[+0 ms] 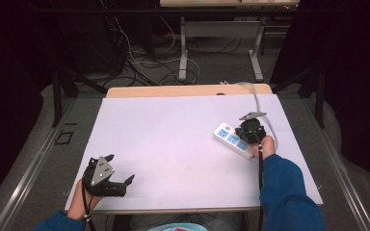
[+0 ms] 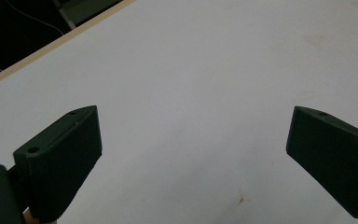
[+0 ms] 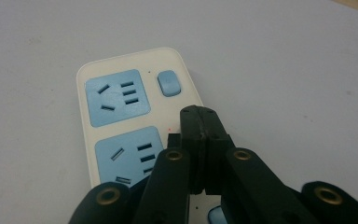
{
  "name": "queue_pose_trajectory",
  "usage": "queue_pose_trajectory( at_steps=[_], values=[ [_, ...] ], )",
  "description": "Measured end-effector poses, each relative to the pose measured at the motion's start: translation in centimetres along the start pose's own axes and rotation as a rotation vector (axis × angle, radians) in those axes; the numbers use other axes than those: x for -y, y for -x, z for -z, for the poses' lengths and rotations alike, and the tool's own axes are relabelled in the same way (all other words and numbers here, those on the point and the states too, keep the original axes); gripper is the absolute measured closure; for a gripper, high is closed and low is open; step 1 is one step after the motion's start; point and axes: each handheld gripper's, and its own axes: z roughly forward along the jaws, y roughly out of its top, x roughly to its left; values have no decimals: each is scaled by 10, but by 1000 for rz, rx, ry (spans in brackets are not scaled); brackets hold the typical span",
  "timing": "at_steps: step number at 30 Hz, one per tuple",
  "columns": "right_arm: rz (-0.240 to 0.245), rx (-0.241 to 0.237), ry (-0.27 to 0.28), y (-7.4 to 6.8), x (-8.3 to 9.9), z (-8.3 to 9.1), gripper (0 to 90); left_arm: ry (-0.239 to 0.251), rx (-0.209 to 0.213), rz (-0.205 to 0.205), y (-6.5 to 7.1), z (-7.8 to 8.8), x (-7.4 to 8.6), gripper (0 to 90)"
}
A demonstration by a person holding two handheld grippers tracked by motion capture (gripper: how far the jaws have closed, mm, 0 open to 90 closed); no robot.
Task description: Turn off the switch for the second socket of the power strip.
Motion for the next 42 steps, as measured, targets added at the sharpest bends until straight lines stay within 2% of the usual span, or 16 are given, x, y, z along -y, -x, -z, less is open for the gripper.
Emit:
queue_pose_trajectory(
  at_steps=[4, 24, 28, 31, 37, 42],
  values=[
    [15, 5, -3, -1, 0, 0, 900, 0, 0, 0, 0, 0, 0, 33],
    [19, 11, 9, -3, -2, 3, 900, 1, -1, -1, 0, 0, 0, 33],
    [16, 12, 16, -2, -3, 4, 865, 1, 2, -4, 0, 0, 0, 33],
    [19, 10, 28, -2, -4, 7, 775, 2, 2, -3, 0, 0, 0, 33],
    [-3, -28, 42, 0, -6, 14, 407, 0, 0, -3, 0, 0, 0, 33],
    [11, -62, 82, 1, -6, 23, 153, 1, 3, -1, 0, 0, 0, 33]
  ],
)
